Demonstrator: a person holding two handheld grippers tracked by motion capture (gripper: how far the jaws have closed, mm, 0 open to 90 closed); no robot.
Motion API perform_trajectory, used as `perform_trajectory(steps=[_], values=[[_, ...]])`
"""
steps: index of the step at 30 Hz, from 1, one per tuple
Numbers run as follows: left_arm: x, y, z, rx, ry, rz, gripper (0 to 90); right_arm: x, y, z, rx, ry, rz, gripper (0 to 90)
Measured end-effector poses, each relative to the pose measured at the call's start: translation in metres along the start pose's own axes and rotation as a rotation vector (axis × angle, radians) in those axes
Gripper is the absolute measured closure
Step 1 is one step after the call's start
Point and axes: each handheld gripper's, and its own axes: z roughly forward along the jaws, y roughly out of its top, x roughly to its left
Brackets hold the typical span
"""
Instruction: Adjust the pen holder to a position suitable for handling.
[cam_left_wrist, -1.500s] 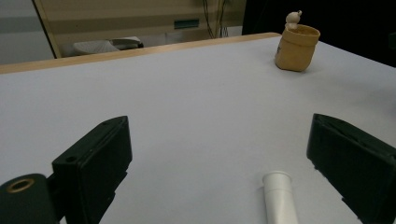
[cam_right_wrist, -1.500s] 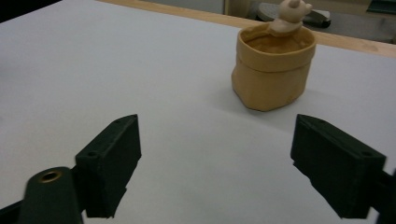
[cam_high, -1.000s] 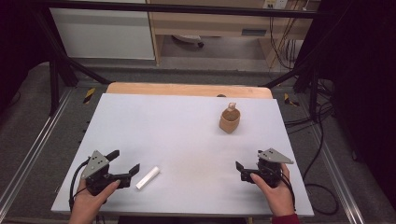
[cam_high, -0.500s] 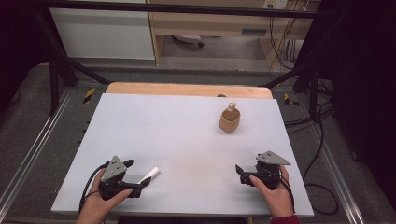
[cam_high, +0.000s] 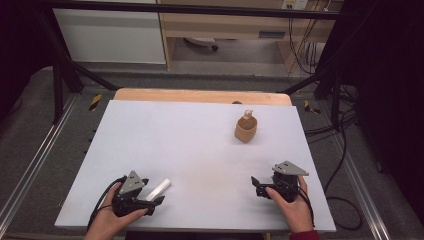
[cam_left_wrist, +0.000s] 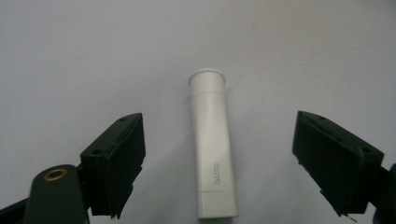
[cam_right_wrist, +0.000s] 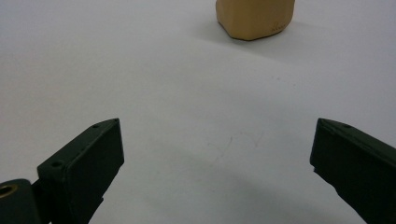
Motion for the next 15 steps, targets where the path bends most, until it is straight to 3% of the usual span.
perform_trajectory(steps=[5, 15], values=[[0.0001, -0.002, 0.0036, 0.047, 0.002, 0.009, 25.6, 0.0002, -0.0001, 0.0019, 0.012, -0.002, -0.007, 3.4], [0.0039, -0.0073, 0.003, 0.114, -0.002, 0.019, 45.4, 0.0015, -0.0005, 0.0025, 0.021, -0.005, -0.02, 3.4]])
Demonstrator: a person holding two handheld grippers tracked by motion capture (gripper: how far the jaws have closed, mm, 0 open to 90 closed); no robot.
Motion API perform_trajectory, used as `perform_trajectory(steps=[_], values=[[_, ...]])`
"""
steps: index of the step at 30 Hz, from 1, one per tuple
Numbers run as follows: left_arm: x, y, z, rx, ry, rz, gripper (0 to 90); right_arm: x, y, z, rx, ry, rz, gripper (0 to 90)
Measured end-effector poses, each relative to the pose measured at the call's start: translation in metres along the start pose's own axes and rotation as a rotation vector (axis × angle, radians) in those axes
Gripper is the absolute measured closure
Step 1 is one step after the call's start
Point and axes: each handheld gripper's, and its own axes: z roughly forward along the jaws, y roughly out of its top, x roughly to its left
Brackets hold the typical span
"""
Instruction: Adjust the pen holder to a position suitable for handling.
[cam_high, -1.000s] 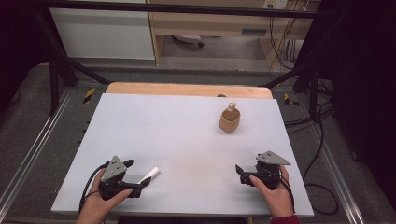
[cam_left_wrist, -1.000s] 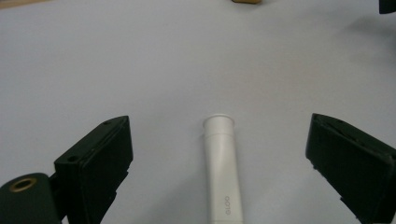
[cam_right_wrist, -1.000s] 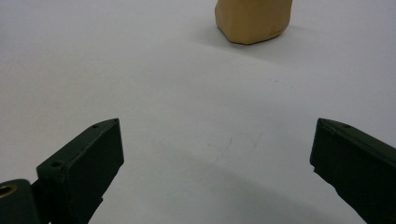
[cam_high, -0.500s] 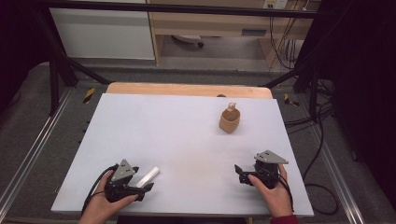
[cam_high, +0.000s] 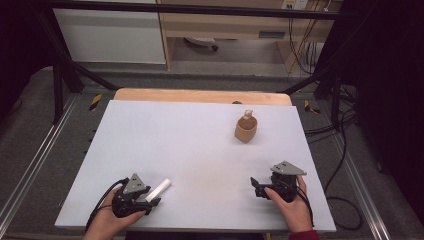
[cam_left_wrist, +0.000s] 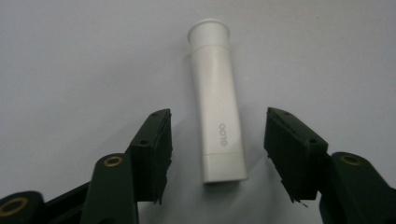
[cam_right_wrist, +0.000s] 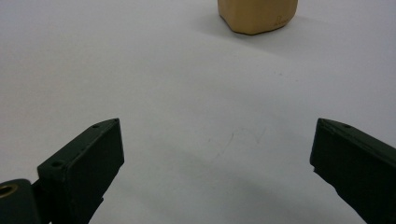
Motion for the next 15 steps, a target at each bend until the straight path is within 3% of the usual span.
perform_trajectory(steps=[7, 11, 15], values=[[-0.0015, 0.0005, 0.0001, -0.002, 0.008, 0.024, 56.7, 0.0006, 0.0, 0.0007, 0.005, -0.001, 0.0, 3.4], [-0.0019, 0.0005, -0.0013, 0.005, 0.013, 0.034, 70.5, 0.0013, -0.0001, 0.0007, 0.007, -0.003, -0.002, 3.4], [-0.0019, 0.0011, -0.0009, 0.012, 0.011, 0.048, 70.8, 0.0012, -0.0001, 0.0009, 0.007, -0.003, -0.002, 3.4]])
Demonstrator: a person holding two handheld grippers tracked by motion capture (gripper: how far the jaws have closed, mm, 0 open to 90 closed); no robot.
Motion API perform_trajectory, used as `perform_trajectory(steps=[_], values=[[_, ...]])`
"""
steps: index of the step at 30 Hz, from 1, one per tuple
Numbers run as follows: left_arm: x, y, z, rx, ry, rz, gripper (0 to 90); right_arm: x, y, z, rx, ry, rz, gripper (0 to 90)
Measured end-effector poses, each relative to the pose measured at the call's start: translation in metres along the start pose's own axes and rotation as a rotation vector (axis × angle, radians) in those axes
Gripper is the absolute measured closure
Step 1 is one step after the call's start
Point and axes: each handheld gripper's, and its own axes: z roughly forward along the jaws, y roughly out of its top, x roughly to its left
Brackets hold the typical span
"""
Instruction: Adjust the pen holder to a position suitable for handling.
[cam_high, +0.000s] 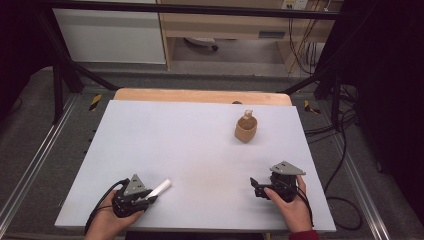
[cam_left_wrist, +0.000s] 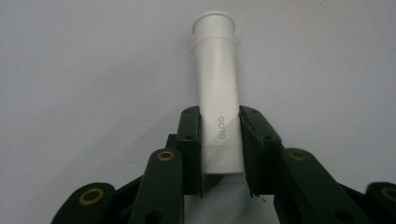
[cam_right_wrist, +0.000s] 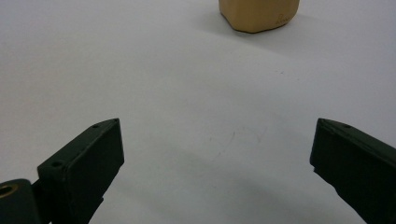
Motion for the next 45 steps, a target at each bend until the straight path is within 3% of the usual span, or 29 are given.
perform_trajectory(steps=[5, 12, 20, 21, 31, 36, 39, 45], values=[[0.001, 0.002, 0.0, 0.009, -0.008, -0.003, 71.3, 0.001, 0.0, 0.001, 0.003, -0.002, -0.003, 3.4], [-0.002, 0.01, -0.008, -0.052, 0.005, 0.029, 71.5, 0.006, 0.001, 0.002, -0.011, -0.013, -0.017, 3.8], [-0.003, 0.033, -0.024, -0.148, -0.085, 0.018, 71.5, 0.021, 0.008, 0.002, -0.053, 0.01, -0.105, 4.2], [-0.004, 0.038, -0.025, -0.15, -0.087, 0.025, 71.5, 0.028, 0.011, 0.004, -0.062, 0.017, -0.141, 4.3], [0.008, 0.087, -0.005, -0.114, -0.087, 0.11, 71.5, 0.054, 0.021, 0.014, -0.096, 0.056, -0.285, 5.1], [0.016, 0.103, 0.008, -0.08, -0.107, 0.113, 71.5, 0.063, 0.025, 0.016, -0.118, 0.077, -0.322, 5.1], [0.019, 0.109, 0.015, -0.08, -0.138, 0.088, 71.5, 0.07, 0.025, 0.019, -0.115, 0.088, -0.345, 5.1], [0.022, 0.121, 0.023, -0.069, -0.146, 0.081, 71.5, 0.082, 0.03, 0.02, -0.142, 0.071, -0.406, 5.1]])
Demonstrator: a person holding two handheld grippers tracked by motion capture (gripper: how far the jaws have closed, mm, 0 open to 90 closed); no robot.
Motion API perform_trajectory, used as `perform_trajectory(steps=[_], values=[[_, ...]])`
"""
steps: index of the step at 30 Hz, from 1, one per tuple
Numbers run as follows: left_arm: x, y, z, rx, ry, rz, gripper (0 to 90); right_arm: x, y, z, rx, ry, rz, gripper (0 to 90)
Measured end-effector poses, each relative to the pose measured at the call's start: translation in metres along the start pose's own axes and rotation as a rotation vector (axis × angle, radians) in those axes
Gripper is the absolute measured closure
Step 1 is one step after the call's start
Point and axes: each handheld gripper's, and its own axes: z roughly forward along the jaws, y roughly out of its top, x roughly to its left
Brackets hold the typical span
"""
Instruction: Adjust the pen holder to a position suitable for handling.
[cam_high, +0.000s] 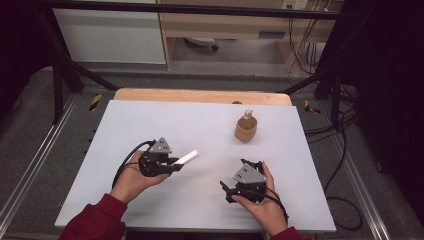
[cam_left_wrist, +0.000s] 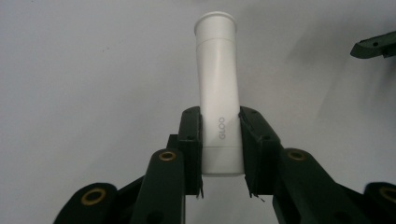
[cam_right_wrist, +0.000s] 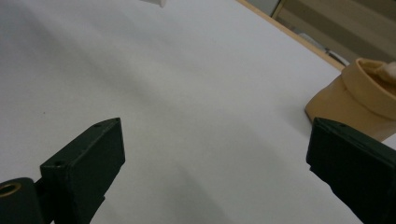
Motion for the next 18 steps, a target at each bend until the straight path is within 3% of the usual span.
perform_trajectory(steps=[5, 13, 18], values=[[-0.003, 0.011, -0.001, 0.034, -0.004, 0.039, 71.5, 0.011, 0.01, -0.001, -0.022, -0.042, -0.097, 4.9], [-0.009, 0.022, 0.0, 0.069, -0.014, 0.082, 71.5, 0.031, 0.019, 0.007, -0.028, -0.039, -0.208, 4.4], [-0.01, 0.026, 0.003, 0.102, -0.013, 0.105, 71.5, 0.038, 0.023, 0.01, -0.034, -0.035, -0.239, 5.0]])
